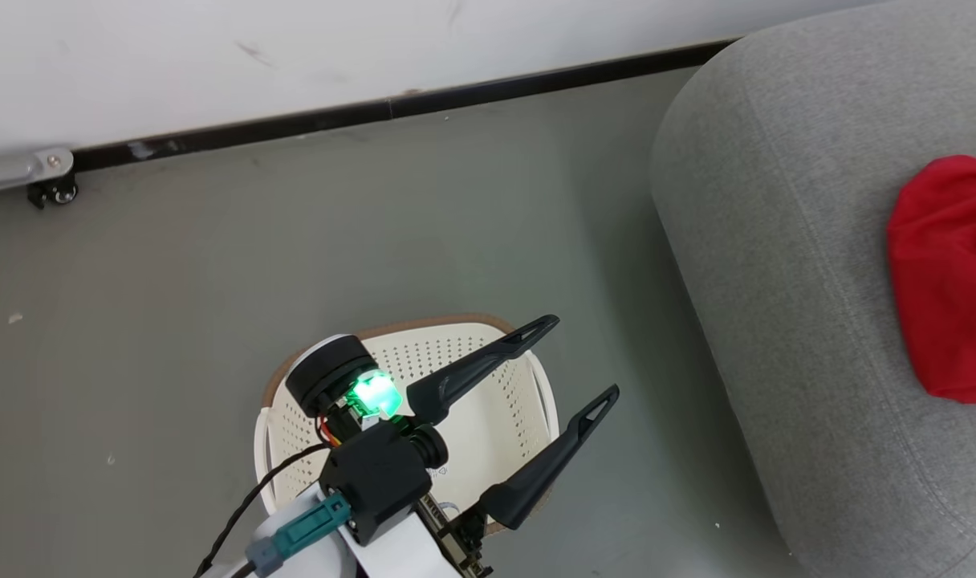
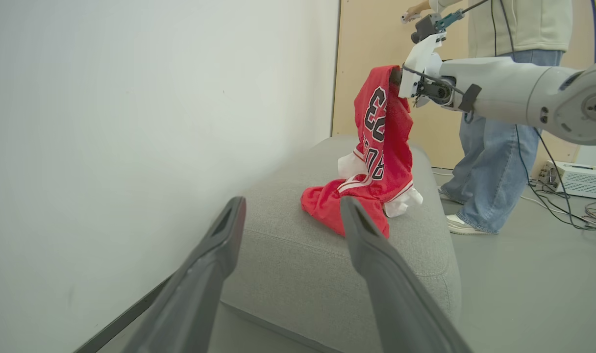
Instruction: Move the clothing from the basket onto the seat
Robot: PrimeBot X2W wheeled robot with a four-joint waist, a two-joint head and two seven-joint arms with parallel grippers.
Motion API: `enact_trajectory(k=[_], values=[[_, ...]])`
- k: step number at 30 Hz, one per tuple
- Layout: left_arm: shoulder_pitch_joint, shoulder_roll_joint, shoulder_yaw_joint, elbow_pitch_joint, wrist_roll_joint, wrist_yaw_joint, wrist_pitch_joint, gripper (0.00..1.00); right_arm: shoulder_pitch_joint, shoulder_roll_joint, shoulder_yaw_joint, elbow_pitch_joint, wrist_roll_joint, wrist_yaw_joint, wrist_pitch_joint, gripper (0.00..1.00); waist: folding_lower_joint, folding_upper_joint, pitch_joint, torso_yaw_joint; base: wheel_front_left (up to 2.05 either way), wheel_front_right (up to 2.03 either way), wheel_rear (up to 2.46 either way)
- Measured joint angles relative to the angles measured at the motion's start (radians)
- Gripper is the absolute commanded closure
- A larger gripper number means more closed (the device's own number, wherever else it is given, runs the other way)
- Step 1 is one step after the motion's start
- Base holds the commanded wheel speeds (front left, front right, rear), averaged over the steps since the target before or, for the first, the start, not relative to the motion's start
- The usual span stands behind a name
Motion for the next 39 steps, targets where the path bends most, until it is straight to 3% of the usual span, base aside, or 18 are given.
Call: enact_trajectory(k=[5, 18, 24, 26, 29, 32, 34, 39], values=[[-0.03, -0.007, -0.019, 0.0, 0.0, -0.009, 0.008, 0.0, 0.039, 0.063, 0.024, 0.053, -0.016, 0.0, -0.019, 1.0, 0.0, 0.0, 0.038, 0.015, 0.0, 0.0, 0.0], [-0.067, -0.014, -0.053, 0.019, 0.009, -0.02, 0.009, 0.0, 0.04, 0.15, 0.057, 0.108, -0.093, 0.0, -0.035, 1.0, 0.0, 0.0, 0.104, 0.027, 0.0, 0.0, 0.0], [-0.074, -0.012, -0.069, 0.044, 0.017, -0.021, 0.007, 0.0, 0.033, 0.158, 0.045, 0.127, -0.114, 0.0, -0.034, 1.0, 0.0, 0.0, 0.123, 0.025, 0.0, 0.0, 0.0], [-0.074, -0.011, -0.073, 0.055, 0.02, -0.025, 0.006, 0.0, 0.025, 0.158, 0.045, 0.136, -0.117, 0.0, -0.034, 0.81, 0.0, 0.0, 0.126, 0.022, 0.0, 0.0, 0.0], [-0.074, -0.014, -0.076, 0.067, 0.018, -0.025, -0.004, 0.0, 0.014, 0.158, 0.043, 0.148, -0.124, 0.0, -0.034, 0.76, 0.0, 0.0, 0.128, 0.016, 0.0, 0.0, 0.0], [-0.074, -0.015, -0.084, 0.077, 0.017, -0.025, -0.011, 0.0, 0.014, 0.16, 0.034, 0.159, -0.131, 0.0, -0.034, 0.53, 0.0, 0.0, 0.127, 0.008, 0.0, 0.0, 0.0], [-0.074, -0.013, -0.089, 0.086, 0.017, -0.026, -0.012, 0.0, 0.01, 0.161, 0.035, 0.178, -0.132, 0.0, -0.034, 0.0, 0.0, 0.0, 0.123, 0.001, 0.0, 0.0, 0.0], [-0.074, -0.01, -0.103, 0.106, 0.016, -0.027, -0.021, 0.0, 0.0, 0.179, 0.05, 0.188, -0.132, 0.0, -0.034, 0.0, 0.0, 0.0, 0.111, -0.011, 0.0, 0.0, 0.0]])
